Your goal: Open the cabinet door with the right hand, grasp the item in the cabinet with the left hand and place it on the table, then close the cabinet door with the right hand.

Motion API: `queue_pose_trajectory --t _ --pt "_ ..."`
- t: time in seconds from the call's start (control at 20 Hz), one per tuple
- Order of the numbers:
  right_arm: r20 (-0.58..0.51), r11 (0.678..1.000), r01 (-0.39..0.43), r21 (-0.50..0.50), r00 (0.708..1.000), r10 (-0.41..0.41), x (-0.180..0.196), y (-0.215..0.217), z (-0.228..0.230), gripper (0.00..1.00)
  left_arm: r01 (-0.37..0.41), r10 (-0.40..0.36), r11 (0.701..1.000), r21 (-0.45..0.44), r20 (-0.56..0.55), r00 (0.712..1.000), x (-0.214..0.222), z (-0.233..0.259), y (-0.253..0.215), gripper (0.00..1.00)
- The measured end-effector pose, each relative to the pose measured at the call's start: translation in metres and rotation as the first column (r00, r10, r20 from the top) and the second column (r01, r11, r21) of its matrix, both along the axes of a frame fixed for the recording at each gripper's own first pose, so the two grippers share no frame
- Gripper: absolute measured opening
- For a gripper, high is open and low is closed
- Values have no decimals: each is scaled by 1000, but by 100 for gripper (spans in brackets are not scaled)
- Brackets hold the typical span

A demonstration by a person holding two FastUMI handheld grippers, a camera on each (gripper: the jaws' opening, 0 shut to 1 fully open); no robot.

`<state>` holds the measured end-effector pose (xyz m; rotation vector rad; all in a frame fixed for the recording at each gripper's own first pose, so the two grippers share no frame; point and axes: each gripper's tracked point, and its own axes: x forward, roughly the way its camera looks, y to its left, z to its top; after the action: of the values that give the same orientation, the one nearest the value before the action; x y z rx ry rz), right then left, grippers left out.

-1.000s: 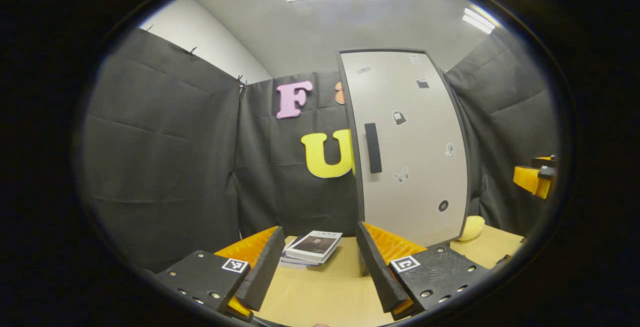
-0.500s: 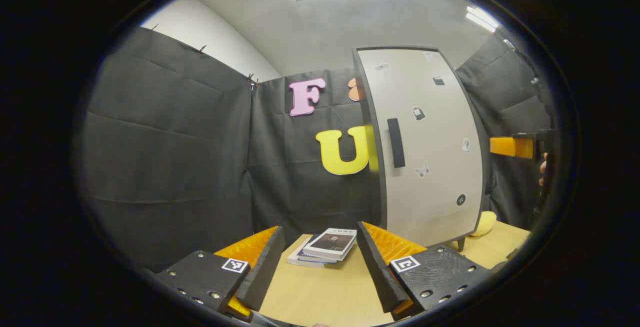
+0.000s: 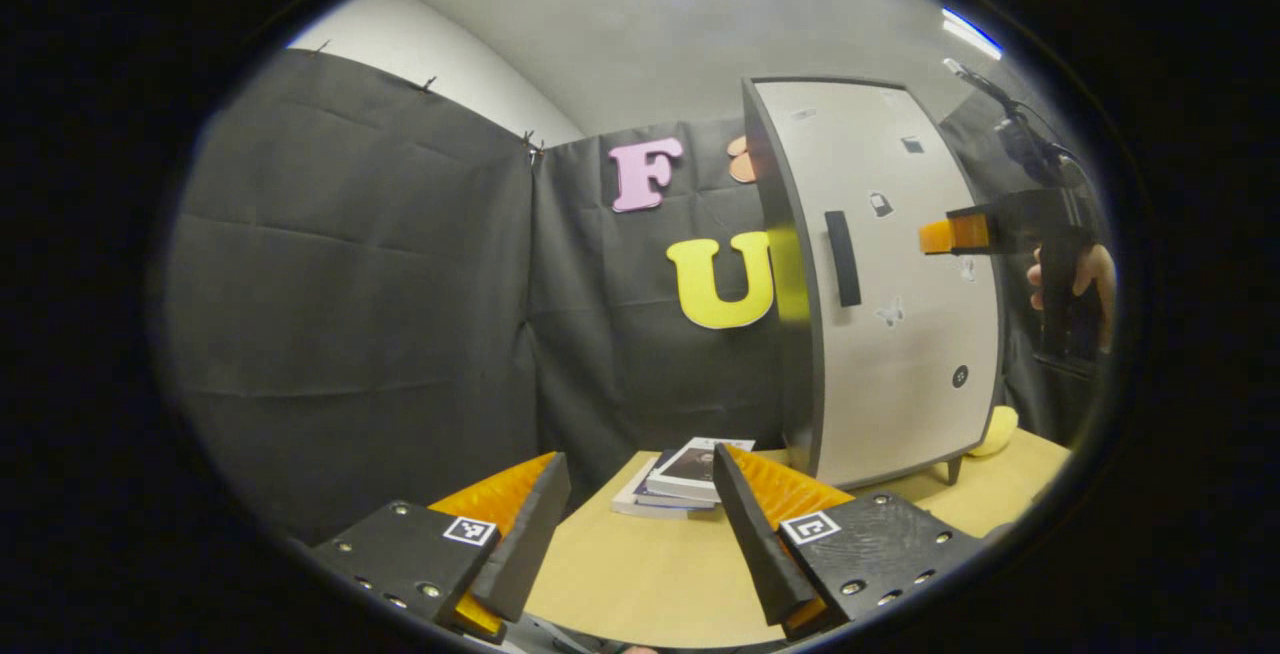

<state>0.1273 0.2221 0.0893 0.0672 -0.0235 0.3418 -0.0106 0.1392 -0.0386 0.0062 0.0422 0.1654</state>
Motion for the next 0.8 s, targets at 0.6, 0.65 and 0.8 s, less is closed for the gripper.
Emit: queue_pose_trajectory --t 0.6,0.65,0.8 --pt "-25 996 0 -94 1000 -2 65 75 1 93 -78 78 997 -11 -46 996 -17 -33 68 87" --pt "-34 995 -3 -99 999 -1 68 80 -1 93 -84 84 996 -10 -46 995 -18 -33 74 87" --pt "-76 995 -14 -97 997 6 79 93 -10 96 -98 98 995 -3 -39 994 -21 -30 85 87"
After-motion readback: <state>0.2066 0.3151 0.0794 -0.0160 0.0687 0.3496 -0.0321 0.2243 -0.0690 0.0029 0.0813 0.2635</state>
